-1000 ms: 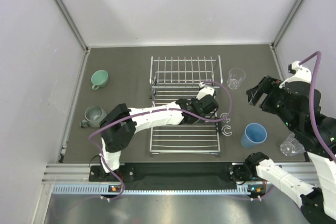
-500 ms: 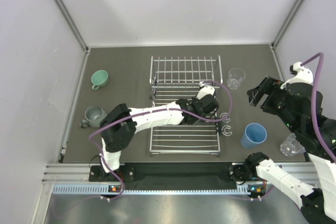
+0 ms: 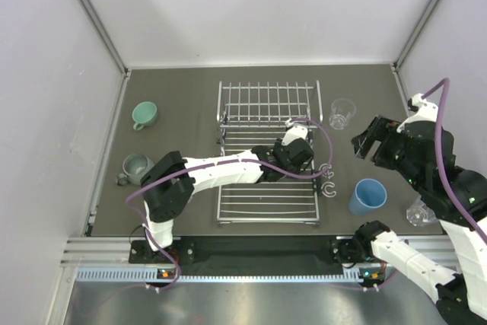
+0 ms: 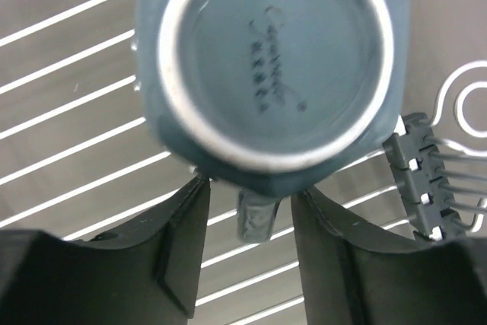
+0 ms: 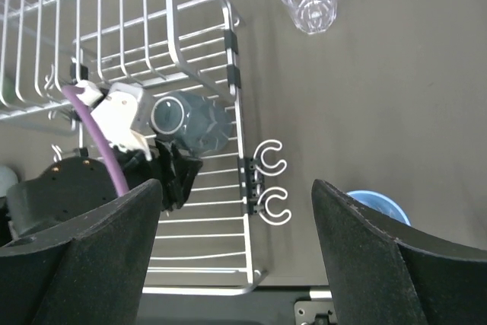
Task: Load the cups into the dish rack
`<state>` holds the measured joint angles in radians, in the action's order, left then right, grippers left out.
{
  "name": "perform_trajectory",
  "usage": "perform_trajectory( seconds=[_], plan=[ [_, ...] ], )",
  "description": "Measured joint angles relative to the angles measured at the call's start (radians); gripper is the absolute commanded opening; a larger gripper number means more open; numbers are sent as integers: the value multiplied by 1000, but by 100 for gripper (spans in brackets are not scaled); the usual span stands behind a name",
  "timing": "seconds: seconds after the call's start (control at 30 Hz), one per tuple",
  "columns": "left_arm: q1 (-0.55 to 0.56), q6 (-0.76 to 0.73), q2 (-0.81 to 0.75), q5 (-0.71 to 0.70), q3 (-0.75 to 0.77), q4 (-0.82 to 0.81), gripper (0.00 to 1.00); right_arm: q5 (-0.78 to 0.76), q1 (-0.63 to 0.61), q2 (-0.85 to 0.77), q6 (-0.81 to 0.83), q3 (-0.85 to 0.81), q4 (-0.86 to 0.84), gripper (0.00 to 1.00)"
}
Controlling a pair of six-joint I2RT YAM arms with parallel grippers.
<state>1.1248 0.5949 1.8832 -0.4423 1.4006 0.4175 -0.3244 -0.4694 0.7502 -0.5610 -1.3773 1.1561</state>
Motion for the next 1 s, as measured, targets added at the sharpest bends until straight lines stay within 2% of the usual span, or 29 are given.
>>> perform_trajectory(
  seconds=[0.13,0.23,0.37,0.67,0.9,1.0],
  plan=[
    [0,8,-34,2,-33,-5,61,13,0,2,0,28,1,80],
    [0,11,-77,13,-60,-7,71,20,0,5,0,38,2,80],
    [0,18,-161,36,-106,-7,73,28,0,6,0,43,1,80],
    [0,37,-444,65,-227,19,65,42,0,6,2,87,-7,81],
    [-2,39,-724,38,-319,141,55,45,0,10,24,109,-18,81],
    [-40,28,-829,1,-321,223,50,45,0,16,37,110,-24,81]
  ],
)
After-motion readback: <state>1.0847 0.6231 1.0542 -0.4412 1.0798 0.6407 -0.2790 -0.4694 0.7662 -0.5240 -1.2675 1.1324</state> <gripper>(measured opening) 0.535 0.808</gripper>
